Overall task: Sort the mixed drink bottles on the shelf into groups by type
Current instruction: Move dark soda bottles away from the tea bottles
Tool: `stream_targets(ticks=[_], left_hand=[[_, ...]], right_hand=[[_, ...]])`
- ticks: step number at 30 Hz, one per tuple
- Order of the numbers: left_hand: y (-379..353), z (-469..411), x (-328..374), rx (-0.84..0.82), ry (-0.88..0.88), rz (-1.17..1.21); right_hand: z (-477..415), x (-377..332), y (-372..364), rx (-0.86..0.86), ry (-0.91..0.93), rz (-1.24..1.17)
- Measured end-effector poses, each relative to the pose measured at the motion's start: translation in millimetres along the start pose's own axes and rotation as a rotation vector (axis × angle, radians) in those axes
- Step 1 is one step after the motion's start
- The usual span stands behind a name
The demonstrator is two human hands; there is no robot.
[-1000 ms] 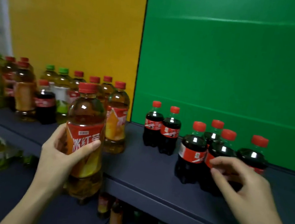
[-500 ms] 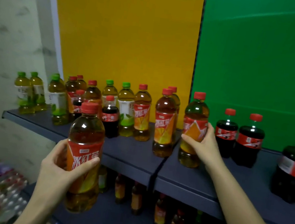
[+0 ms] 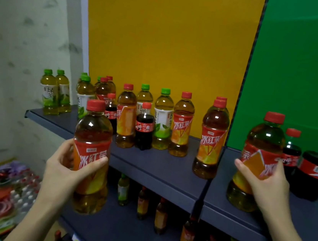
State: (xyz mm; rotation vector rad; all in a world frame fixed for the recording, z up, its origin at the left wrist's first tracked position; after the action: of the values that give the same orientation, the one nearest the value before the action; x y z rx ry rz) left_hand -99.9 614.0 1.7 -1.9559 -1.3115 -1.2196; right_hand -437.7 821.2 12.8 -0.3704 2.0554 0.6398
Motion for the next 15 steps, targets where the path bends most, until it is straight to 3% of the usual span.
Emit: stream_targets(ticks=[8,15], left_hand=[[-24,-42,-8,-0.08,-0.053,0.049],[-68,-96,-24,-0.23,-0.05,0.126]], right_hand=[[10,-38,-47,-0.179,0.039,-0.028],[-11,-47,-114,-0.16,0.067,0.087]])
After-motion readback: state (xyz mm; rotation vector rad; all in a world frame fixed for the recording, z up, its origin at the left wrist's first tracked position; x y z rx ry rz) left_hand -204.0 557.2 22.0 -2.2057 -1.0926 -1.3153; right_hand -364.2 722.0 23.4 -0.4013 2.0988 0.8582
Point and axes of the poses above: each hand's wrist, its own z-axis away from the middle knuckle, its own y-axis out of the back of the hand, x = y × z, the point moved 5 cm from there along -z, towards the middle knuckle, and after that the axes turned 13 degrees about -x, right-handed, at the moved point
